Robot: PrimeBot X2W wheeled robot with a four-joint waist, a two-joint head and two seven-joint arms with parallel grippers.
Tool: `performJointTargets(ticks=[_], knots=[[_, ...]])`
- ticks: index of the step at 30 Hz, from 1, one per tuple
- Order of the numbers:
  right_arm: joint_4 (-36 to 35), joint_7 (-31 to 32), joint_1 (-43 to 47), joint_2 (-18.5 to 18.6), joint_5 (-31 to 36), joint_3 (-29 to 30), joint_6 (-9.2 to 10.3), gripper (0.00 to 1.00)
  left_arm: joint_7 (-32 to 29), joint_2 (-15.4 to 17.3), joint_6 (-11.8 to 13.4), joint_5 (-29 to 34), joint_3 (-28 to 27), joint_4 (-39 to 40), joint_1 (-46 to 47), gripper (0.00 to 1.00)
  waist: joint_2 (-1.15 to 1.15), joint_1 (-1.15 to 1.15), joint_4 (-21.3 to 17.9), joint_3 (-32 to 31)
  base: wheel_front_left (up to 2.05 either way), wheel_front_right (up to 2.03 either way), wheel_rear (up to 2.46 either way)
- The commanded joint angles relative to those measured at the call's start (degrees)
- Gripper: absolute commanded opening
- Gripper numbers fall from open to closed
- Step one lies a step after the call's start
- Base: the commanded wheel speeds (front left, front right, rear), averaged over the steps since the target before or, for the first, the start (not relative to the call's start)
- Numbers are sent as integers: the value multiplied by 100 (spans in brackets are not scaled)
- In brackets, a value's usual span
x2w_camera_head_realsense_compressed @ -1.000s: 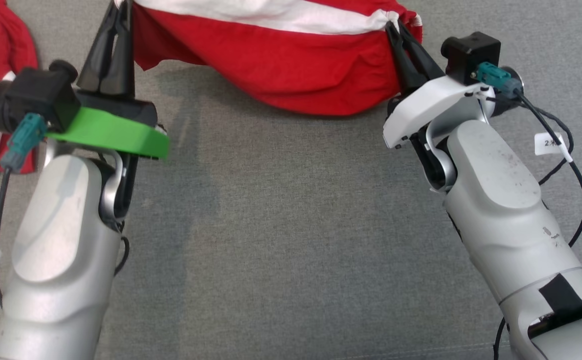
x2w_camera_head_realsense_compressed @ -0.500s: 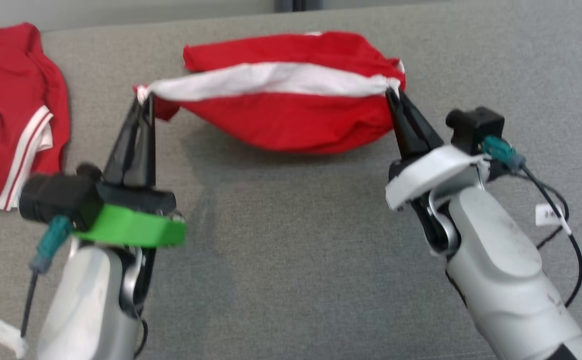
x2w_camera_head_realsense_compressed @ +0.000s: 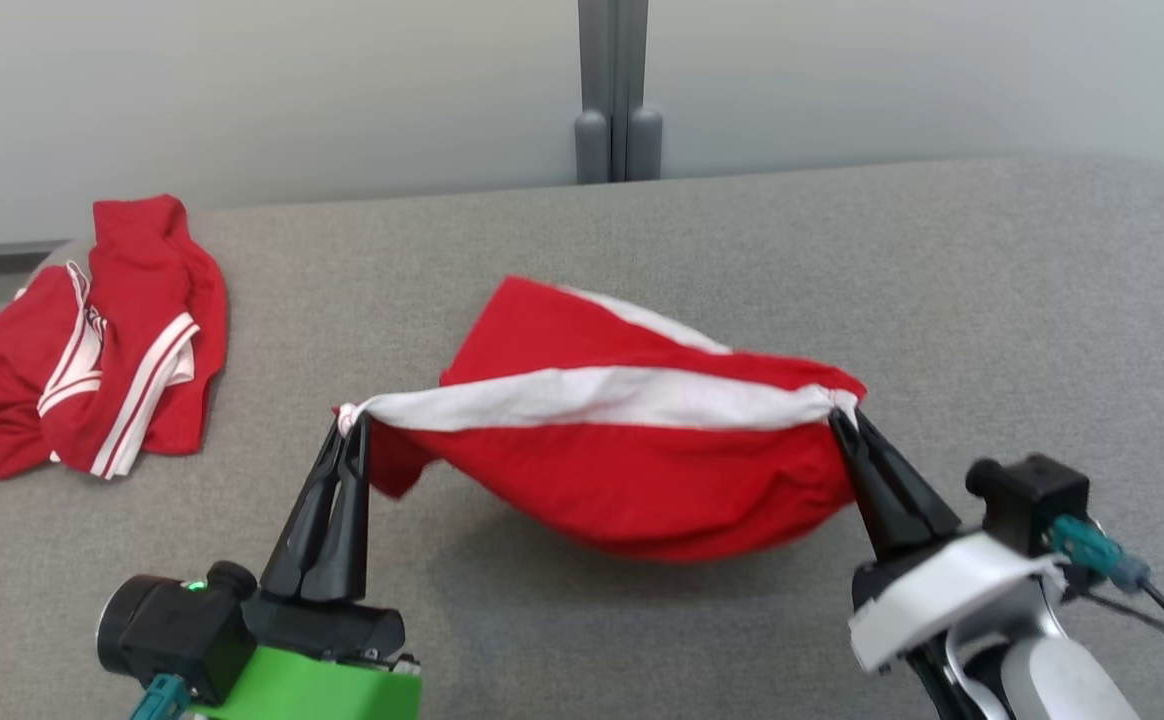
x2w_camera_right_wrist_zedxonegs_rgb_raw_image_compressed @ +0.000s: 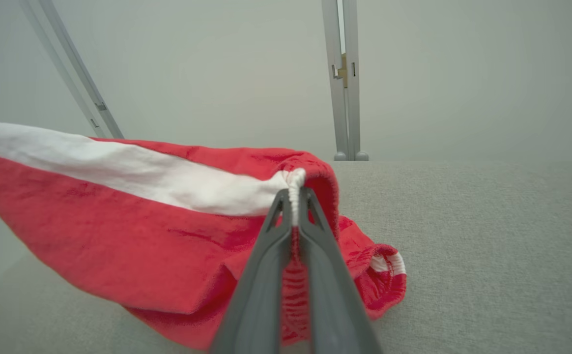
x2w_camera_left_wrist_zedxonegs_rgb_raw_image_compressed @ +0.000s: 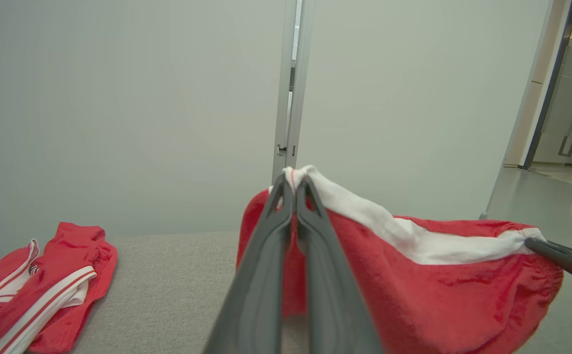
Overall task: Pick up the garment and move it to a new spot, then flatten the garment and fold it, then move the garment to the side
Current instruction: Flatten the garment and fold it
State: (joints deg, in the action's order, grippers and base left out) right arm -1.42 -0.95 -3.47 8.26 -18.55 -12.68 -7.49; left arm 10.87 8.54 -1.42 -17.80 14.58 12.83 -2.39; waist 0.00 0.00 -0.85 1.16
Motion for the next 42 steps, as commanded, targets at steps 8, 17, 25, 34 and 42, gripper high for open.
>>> performJointTargets(ticks=[8, 17, 25, 34, 42], knots=[[-687, 420, 848, -330, 37, 131, 0, 0, -271, 249, -20, -77, -57, 4, -107, 0, 0, 0, -196, 26, 0, 0, 0], [-40, 194, 332, -497, -11, 195, 0, 0, -274, 267, -211, -113, -17, -954, 825, 0, 0, 0, -373, 604, 0, 0, 0], [711, -236, -285, -533, -153, 326, 0, 0, -346, 306, -439, 51, 247, -2467, 2418, 0, 0, 0, -656, 1371, 0, 0, 0], [1810, -704, -1247, -535, -430, 153, 0, 0, -529, 96, -501, 171, 514, -4674, 4139, 0, 0, 0, -891, 2066, 0, 0, 0], [2329, -980, -1626, -532, -540, 29, 0, 100, -298, -86, -319, 235, 552, -5711, 4793, 80, 0, 0, -900, 2129, 0, 0, 0]])
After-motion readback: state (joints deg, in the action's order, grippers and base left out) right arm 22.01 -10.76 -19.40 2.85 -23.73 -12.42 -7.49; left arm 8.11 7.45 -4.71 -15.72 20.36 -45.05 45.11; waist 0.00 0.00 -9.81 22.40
